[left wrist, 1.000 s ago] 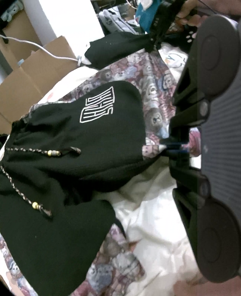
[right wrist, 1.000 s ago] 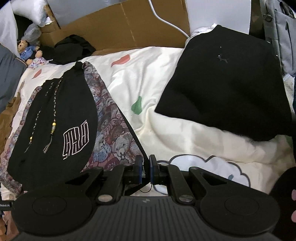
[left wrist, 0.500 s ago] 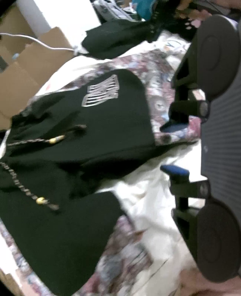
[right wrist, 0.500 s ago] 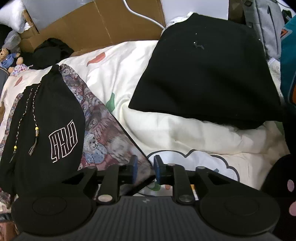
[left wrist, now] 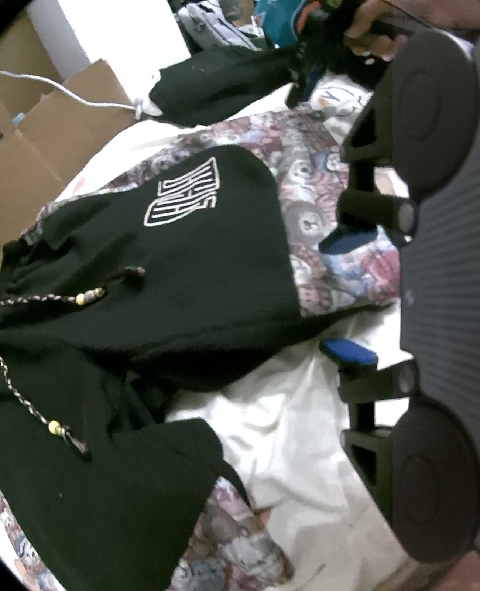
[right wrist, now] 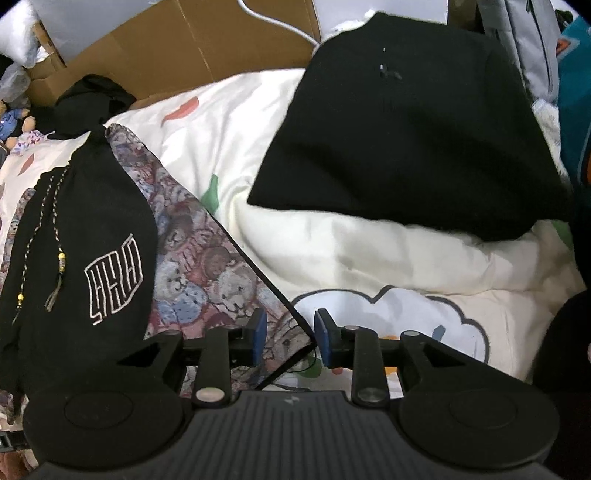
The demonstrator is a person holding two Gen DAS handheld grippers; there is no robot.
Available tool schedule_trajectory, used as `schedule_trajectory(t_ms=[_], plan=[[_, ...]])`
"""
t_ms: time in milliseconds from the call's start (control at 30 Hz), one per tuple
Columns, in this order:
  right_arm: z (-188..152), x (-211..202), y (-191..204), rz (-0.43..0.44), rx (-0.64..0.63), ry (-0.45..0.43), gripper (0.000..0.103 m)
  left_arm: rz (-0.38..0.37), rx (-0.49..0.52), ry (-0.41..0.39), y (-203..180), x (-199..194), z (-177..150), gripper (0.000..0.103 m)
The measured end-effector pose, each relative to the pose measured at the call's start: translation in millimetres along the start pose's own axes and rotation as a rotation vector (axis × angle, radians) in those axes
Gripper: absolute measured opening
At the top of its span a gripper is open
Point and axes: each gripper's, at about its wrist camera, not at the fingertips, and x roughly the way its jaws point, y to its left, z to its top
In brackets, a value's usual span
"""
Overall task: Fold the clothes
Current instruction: 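Lift the shorts with the left tool and fold them over toward the right tool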
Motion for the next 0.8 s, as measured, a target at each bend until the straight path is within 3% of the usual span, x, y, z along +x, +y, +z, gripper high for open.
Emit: schedule_trajectory(t_ms=[100,133,167,200,333,500,600,667,767,800], plan=[[-3,10,-4,0.019,0.009,0.015,0.032,-0.018,0.019,-0.021,-3,1,1,0.058],[-3,12,-4,0.027,0.008,0.015,0.032,-0.034,0.026,-0.026,-2,1,0,0.049],[-3,12,-5,0.031,0.006,0.013,0.031,-0.049,0.029,-0.027,-4,1,-1,0.028],[-3,12,-6,0.033,0.009,0.007,0.029,-0.072,0.032,-0.031,-6,0,-2,0.02],[-2,11,-14,0.037,0.041,-0.021,0.018,-0.178,0.038,-0.063,-11,-11,-8,0.013],[-1,6,-14,0.012,0.038,-0.061,0.016,-0.298,0.023,-0.103,-9,-34,-7,0.017],[1,6,-14,-0.031,0.032,-0.07,0.016,-0.245,0.029,-0.104,-9,-37,-2,0.019],[1,5,-16,-0.042,0.038,-0.071,0.016,-0.177,0.035,-0.099,-6,-39,-1,0.032],[1,4,-19,-0.035,0.048,-0.074,0.016,-0.133,0.015,-0.079,4,-36,-3,0.05],[1,3,-18,-0.031,0.048,-0.075,0.017,-0.111,0.015,-0.059,6,-32,-4,0.053]])
